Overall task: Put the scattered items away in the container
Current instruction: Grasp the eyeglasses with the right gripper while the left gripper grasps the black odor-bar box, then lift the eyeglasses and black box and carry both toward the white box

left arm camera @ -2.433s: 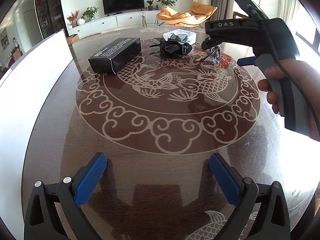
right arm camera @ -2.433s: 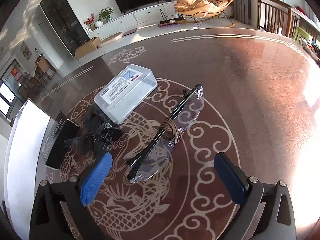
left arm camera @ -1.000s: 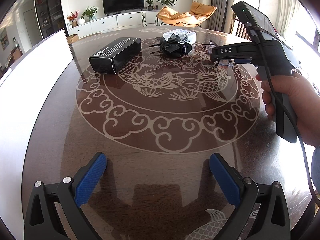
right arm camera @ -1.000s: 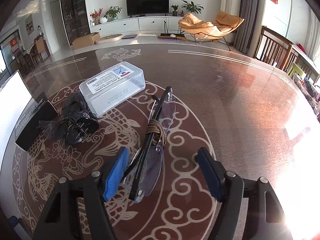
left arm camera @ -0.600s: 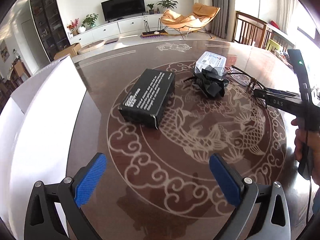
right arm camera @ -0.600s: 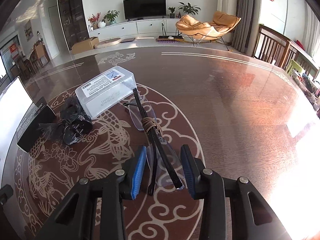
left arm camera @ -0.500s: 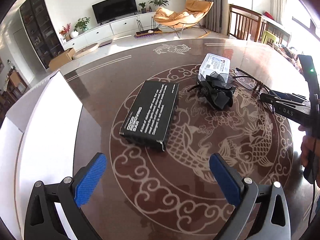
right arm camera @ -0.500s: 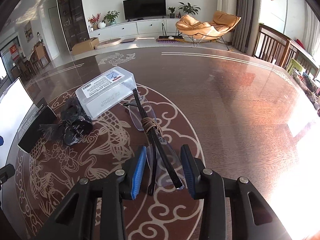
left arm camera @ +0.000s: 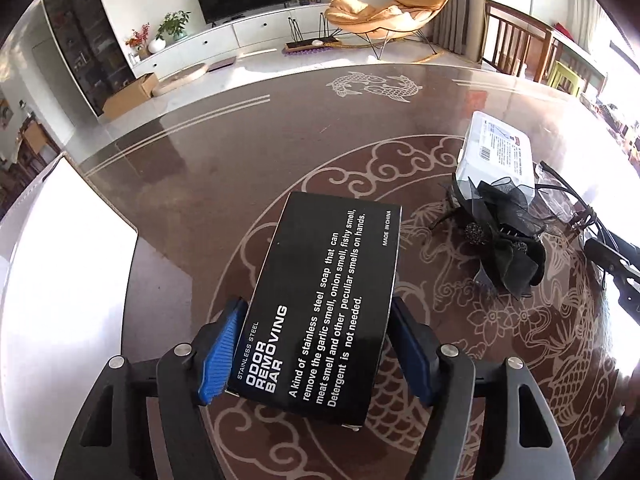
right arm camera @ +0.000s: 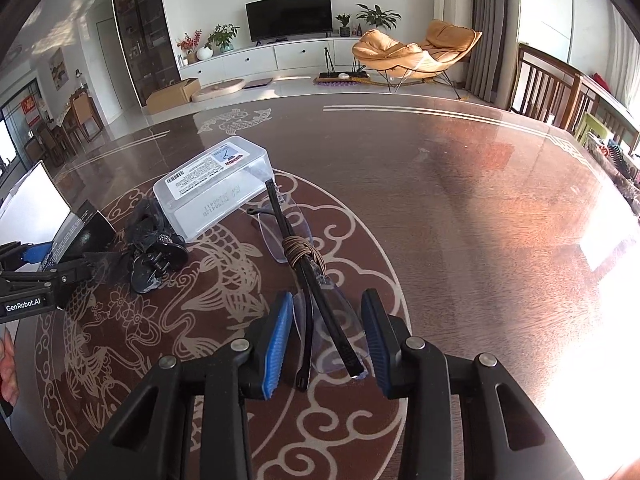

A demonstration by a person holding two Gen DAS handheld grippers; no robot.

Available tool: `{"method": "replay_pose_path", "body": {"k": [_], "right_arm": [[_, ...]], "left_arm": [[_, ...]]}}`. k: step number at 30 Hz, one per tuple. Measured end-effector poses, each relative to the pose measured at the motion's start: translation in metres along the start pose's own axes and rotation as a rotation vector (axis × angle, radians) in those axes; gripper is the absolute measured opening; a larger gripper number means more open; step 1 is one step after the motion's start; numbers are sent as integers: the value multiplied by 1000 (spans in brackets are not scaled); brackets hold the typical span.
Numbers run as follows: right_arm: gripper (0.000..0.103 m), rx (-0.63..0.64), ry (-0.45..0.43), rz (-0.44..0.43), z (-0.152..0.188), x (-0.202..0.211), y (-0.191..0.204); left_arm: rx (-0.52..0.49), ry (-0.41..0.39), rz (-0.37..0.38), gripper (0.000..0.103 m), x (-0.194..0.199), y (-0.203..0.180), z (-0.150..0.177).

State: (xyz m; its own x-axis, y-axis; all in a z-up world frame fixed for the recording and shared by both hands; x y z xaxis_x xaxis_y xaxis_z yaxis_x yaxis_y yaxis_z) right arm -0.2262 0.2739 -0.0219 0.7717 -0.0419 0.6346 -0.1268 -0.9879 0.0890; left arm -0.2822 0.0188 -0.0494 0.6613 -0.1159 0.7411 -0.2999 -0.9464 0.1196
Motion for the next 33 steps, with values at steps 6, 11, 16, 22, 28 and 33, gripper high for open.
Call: {"method": "replay_pose_path", "body": {"k": [6,11,16,22,28,33], "right_arm": [[25,47,7,-76,10,12,4],[25,149,24,-152,53,56,13],[37,209,21,-175,96,102,19],[76,258,46,-165,102,103,24],[82,246,51,-143,102,103,20],[85,243,55,-138,101,103,19]], "left_arm": [[-17,-22,-20,64,39,-17,48],[29,-26,2,64,92,-32,102],[55,-59,-28,66,115,-42,129],[192,-20,-21,103,99,-22,137],[194,-37,-27,103,98,-23,142],[195,-40,-27,103,99,-22,143]]}}
Point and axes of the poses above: each gripper's, at about its wrist camera, not at the fingertips, and x roughly against the way its jaws point, y to its left, z to its underside, the point moved 2 cm from there along -x, roughly the way its jaws point, and after that the axes turned 11 degrees about -y, right-handed, at the moved point
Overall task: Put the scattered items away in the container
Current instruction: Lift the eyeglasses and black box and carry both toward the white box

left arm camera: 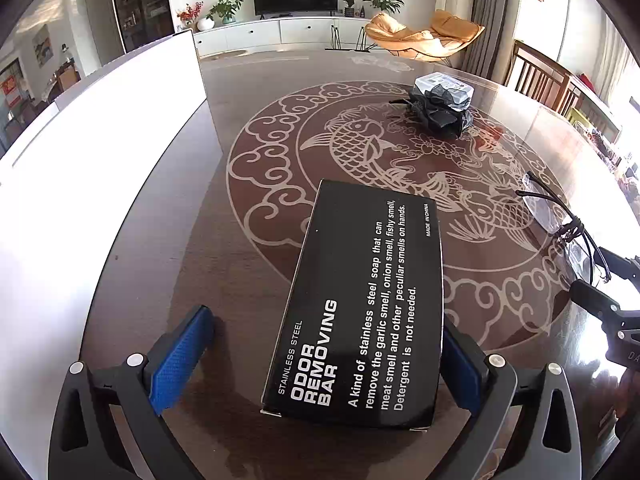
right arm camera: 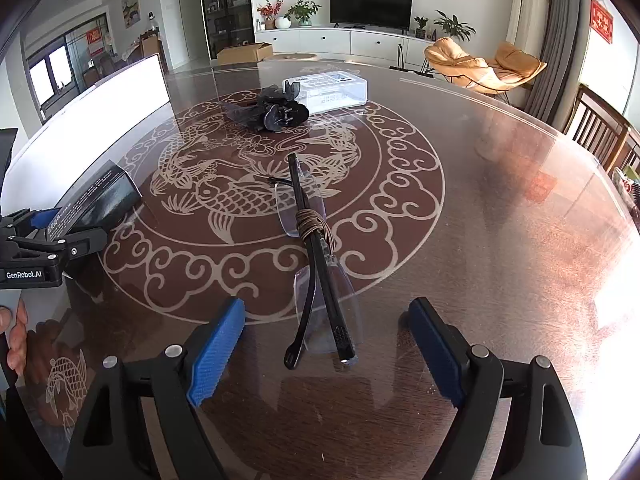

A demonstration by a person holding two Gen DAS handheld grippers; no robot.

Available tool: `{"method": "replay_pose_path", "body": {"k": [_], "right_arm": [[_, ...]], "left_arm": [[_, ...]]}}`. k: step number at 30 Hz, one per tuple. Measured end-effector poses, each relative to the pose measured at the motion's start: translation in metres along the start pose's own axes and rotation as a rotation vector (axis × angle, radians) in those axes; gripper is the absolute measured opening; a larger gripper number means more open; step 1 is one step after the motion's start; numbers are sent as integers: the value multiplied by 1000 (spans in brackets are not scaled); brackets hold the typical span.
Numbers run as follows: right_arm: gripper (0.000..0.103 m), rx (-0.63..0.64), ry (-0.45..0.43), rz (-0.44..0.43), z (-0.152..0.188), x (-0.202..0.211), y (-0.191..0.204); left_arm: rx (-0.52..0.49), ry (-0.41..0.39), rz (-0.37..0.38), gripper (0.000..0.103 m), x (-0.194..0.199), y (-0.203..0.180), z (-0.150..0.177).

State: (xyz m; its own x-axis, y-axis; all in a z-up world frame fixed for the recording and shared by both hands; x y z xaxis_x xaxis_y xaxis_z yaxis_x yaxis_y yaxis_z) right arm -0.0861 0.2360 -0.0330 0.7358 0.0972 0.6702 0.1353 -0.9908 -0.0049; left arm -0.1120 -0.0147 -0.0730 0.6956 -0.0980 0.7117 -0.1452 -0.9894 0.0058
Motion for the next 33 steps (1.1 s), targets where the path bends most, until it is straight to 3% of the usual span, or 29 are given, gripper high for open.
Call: {"method": "replay_pose_path", "body": {"k": [18,24,33], "right_arm": [[91,-3,6,-5,0,-3,-1],[91,16,61,-23,-19,-23,-2],[87,78,7,-47,-35,-41,7]], "left_arm": [[-1,9,5,103,5,1,0],[-56,119,51,103,-5,-10,-12],[-81,60,78,103,-7,-23,-14]]}}
Point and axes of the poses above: each gripper's, at about its wrist camera, not at the fingertips, and x roughly against the way its jaws point, y to its left, z to its underside, the point moved 2 cm from there along -x, roughly the way its jaws point, and after that the axes turned 11 degrees about -y, right-handed, at the moved point
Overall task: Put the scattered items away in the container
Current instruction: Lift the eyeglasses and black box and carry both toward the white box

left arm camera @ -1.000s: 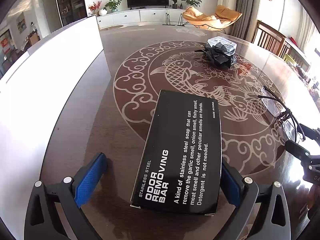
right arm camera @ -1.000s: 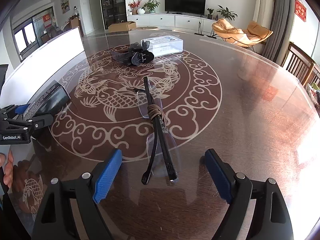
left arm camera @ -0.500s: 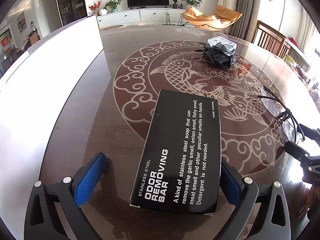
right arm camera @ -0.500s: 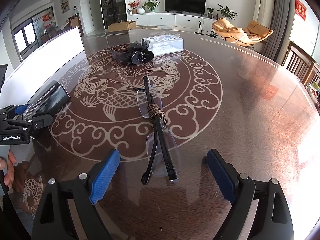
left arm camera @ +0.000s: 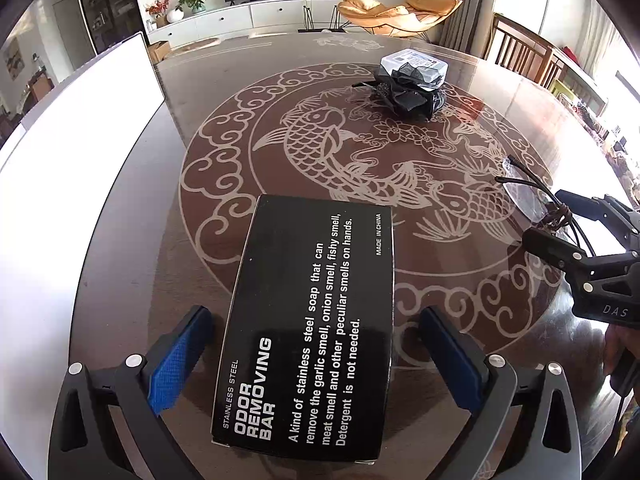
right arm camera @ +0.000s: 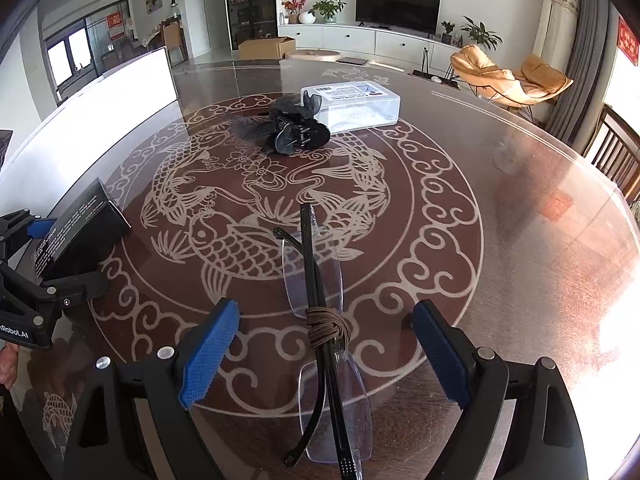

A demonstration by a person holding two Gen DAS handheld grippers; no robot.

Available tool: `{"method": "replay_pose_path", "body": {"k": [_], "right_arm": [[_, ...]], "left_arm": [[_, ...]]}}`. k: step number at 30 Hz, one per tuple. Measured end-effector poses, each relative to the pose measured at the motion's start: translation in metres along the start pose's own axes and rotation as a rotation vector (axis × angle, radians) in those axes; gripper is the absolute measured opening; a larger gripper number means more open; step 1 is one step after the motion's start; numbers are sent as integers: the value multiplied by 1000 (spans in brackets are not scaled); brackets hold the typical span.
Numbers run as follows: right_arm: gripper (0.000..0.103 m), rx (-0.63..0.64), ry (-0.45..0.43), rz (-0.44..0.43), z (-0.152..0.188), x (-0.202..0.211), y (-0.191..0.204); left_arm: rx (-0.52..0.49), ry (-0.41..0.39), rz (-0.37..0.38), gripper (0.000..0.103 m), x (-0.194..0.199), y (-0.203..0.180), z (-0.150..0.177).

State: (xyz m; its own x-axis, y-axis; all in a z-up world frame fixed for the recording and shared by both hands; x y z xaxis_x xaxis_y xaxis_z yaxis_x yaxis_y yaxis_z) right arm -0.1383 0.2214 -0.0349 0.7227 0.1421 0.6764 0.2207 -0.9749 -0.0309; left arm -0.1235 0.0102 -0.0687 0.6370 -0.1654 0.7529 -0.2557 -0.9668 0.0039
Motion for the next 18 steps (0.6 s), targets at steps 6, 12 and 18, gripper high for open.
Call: {"method": "replay_pose_path", "body": {"k": [6,12,18], "right_arm": [[14,43,-5,-5,-1,13,7],[14,3,-17,-47,7,35,9],[14,-2,-42,-77,5,55,18]], "left_arm": [[-14,-62,7,57,11,-5,0],[-33,-74,-30,57,23,-19,7],[-20,-91,-45,57,34,-24,14]]}}
Point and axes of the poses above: each gripper's, at about its wrist camera, not at the fingertips, and x roughly against the way its jaws point, y to its left, z to its underside, the point moved 2 cm from there along -x, roughly the way its jaws point, and after that the axes turned 11 degrees about -y, right-handed, at the moved point
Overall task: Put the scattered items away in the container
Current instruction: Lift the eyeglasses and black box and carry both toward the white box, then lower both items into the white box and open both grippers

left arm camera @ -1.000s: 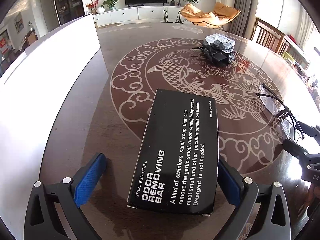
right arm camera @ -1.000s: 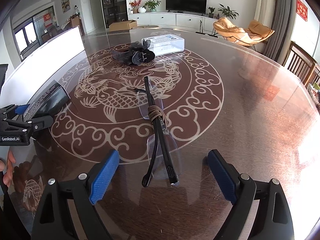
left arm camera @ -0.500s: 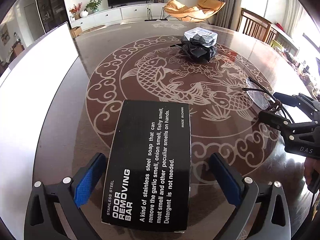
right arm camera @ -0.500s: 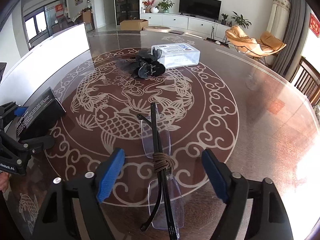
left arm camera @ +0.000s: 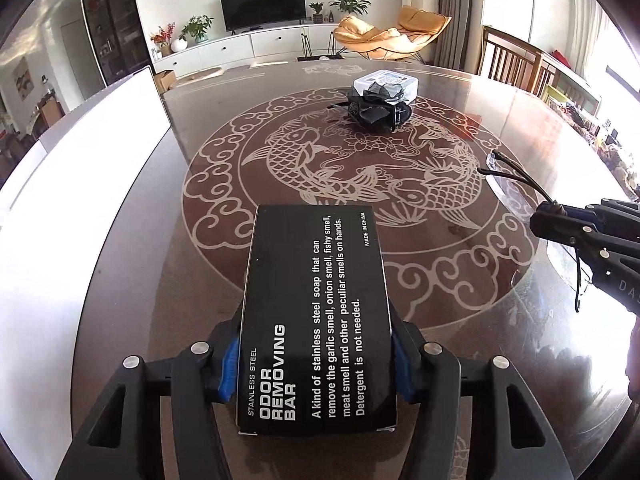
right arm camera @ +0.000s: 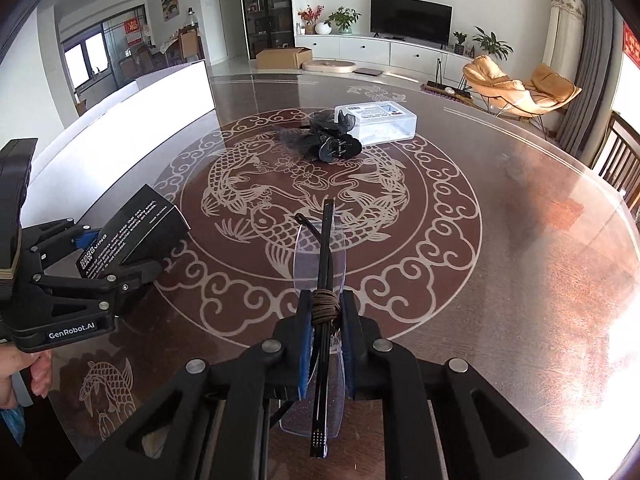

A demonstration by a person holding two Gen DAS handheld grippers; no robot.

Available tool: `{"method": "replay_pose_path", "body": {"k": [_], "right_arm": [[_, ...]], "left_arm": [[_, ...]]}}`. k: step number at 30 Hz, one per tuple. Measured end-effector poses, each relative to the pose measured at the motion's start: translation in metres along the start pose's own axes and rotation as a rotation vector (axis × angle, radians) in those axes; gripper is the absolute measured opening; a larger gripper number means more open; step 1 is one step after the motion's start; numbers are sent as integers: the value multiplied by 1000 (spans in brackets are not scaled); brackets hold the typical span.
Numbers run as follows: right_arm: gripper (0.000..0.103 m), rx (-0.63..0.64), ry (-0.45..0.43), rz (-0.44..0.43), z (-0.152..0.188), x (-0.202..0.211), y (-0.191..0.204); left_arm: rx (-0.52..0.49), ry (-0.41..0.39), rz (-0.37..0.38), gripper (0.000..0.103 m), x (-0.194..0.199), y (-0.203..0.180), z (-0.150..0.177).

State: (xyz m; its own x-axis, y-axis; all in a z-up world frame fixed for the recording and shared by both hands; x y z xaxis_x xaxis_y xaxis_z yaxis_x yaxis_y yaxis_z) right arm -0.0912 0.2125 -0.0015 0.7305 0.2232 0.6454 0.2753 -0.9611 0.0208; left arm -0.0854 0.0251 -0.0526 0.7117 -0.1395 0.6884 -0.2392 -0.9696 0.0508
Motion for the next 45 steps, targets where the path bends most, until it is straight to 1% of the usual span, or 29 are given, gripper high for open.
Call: {"method": "replay_pose_path", "body": {"k": [5,10,14,17,19,22,25,28,31,33,36,38,39,41,42,43,45], "right_arm": [[14,-6,-17,-8,-7,7,6],[14,-28,-13,-38,-15,9,14],[14,-18,-27,-70,-33,10,31],[14,-20,-60,-119,-59,10,53],[14,-14,-87,-161,-81,9,74],[14,8,-123,-241,-119,5,118],[14,22,-150,-341,-158,-1,171],[14,28,-159,-442,-192,-13,231],[14,46,-144,-522,-215,-33,293],[14,78,-124,-542,-220,-51,330],[14,104,-63,-551,-215,-85,370],[14,100,-17,-540,-208,-109,383],[16,91,8,-532,-204,-120,387],[33,68,68,-524,-198,-141,390],[51,56,87,-525,-195,-148,389],[57,43,92,-532,-194,-151,387],[57,35,71,-533,-191,-149,377]], "left_arm": [[-2,-30,1,57,14,-1,-3],[64,-44,59,57,31,8,-10],[116,-75,83,57,51,25,-24],[154,-115,85,57,74,50,-40],[174,-144,68,57,91,75,-51],[211,-169,16,58,116,128,-63],[247,-176,-78,58,134,190,-67],[299,-158,-180,57,147,255,-60],[364,-120,-253,57,150,312,-43],[391,-82,-291,57,145,341,-30],[425,-4,-301,58,127,370,-10],[435,66,-301,59,111,382,1],[436,92,-310,60,105,386,6],[438,112,-338,70,99,390,12],[441,108,-343,79,98,390,13],[442,102,-347,85,98,388,13],[422,89,-369,86,98,379,9]]}}
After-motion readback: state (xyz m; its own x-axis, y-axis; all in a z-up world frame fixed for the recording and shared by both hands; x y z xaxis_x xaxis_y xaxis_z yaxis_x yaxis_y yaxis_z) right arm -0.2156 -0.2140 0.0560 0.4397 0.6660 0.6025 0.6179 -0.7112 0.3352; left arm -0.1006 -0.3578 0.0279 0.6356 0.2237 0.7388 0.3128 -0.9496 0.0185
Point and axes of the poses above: each gripper's, at about its wrist camera, not at the fingertips, and x roughly against the way its jaws point, y to its left, z to its underside, the point moved 2 cm from there along -x, roughly the way its jaws point, and after that the axes turned 11 degrees about -y, right-handed, at the moved point
